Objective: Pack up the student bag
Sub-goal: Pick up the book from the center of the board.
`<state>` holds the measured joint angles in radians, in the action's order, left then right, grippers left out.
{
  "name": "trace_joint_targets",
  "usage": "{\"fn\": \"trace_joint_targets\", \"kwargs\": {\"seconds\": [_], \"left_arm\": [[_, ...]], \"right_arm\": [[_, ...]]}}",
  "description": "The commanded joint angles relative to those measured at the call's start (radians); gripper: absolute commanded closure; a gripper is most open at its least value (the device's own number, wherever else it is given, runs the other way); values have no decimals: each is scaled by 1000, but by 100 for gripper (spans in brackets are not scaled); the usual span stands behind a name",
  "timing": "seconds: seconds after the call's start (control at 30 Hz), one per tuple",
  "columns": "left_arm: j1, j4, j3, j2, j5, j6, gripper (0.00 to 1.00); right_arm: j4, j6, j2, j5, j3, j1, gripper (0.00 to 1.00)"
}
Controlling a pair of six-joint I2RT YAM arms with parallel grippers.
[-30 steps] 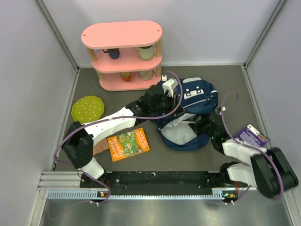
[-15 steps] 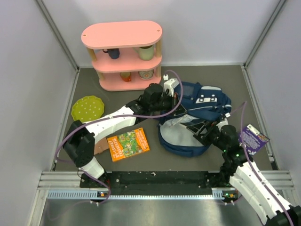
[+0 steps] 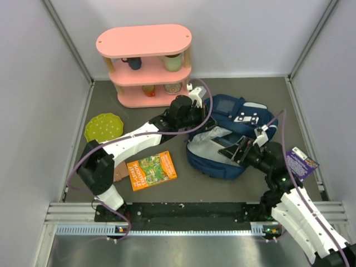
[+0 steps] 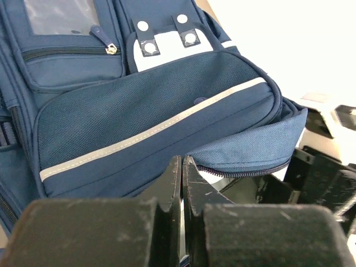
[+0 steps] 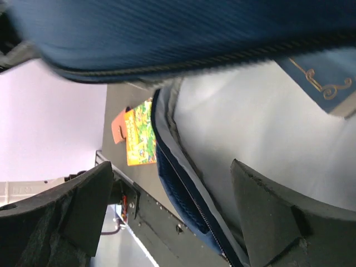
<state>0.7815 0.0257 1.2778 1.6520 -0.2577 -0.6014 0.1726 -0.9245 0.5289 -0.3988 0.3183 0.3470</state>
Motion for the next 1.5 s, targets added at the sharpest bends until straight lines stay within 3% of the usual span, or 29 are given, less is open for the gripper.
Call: {"fn": "trace_joint_targets", "kwargs": {"seconds": [0.0,0.23,0.33,0.43,0.57,0.6,0.7,0.73,0.8,0.83,0.97,1.1,1.3,1.47], "left_arm": [[-27,51,-37,-76,193,-38,100],[4,63,-155,-166,322,-74,100],[7,74,-149,-144,308,-90,100],[16,88,-118,-109,262,-83,100],[22,76,-94,-86,160,-48,98],[22,77,-113,-93,160,-34,85],[22,69,-179,-164,210,-11,60],[19,59,-195,-213,233,-3,41],[21,-2,-236,-273,329,20,31],[19,-21,-250,-338,363,28,19],[16,-179,-328,-507,581,29,1],[-14,-384,-423,-632,756,-44,1],[-59,-616,-564,-796,848,-343,1],[-86,-840,-633,-828,899,-559,1]], "right_arm": [[-5,111,124,18,113,-26,15],[-349,125,494,-164,199,-126,15],[-312,183,578,-179,287,-140,15],[-259,194,591,-182,323,-169,15],[-141,222,391,-173,308,-171,14],[-112,222,343,-182,297,-171,13],[-50,191,171,-268,243,-171,13],[-47,159,134,-294,225,-169,13],[0,141,44,-327,194,-166,13],[23,150,22,-327,191,-163,13],[59,182,8,-307,188,-122,13],[24,219,115,-226,252,18,13],[-42,277,399,-55,389,294,13],[-145,280,629,-14,476,406,14]]}}
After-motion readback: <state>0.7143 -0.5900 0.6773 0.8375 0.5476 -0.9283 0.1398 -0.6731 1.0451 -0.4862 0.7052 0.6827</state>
